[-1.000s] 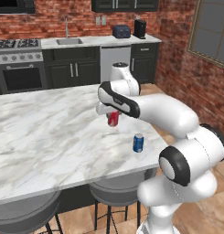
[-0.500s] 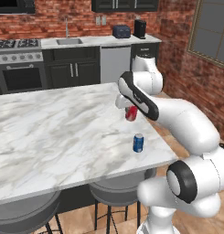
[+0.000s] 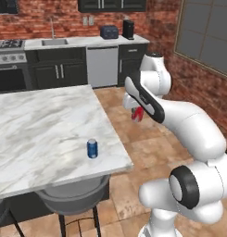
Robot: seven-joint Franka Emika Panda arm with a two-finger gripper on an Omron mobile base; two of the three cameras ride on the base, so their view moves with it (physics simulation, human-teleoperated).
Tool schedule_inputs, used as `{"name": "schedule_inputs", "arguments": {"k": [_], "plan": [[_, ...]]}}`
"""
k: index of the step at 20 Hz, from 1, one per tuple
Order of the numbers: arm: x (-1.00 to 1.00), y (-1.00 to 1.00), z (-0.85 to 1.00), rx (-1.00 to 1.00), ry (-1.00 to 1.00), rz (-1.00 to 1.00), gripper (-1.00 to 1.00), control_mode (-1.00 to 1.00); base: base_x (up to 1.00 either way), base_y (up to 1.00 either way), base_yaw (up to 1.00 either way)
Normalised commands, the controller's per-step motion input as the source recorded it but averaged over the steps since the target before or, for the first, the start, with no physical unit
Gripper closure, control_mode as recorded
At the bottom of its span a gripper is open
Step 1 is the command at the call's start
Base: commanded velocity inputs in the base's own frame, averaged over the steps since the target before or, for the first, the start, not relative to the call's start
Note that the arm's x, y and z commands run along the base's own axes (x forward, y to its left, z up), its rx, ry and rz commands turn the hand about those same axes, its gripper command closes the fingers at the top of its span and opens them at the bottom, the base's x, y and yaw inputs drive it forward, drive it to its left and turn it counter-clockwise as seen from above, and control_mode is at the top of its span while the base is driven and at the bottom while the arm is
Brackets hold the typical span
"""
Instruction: Four empty soda cans are scattered around the kitchen. Gather all the cans and cluster them next to the stove for recycling.
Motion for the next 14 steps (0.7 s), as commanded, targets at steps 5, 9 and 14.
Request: {"name": "schedule_inputs", "arguments": {"k": [5, 9, 14], "plan": [[0.00, 0.00, 0.00, 0.00, 0.00, 0.00, 1.00, 1.00, 0.00, -1.00, 0.00], [0.00, 0.00, 0.00, 0.00, 0.00, 0.00, 1.00, 1.00, 0.09, -1.00, 0.00], [0.00, 0.00, 0.00, 0.00, 0.00, 0.00, 1.00, 1.00, 0.81, -0.58, 0.00]]}}
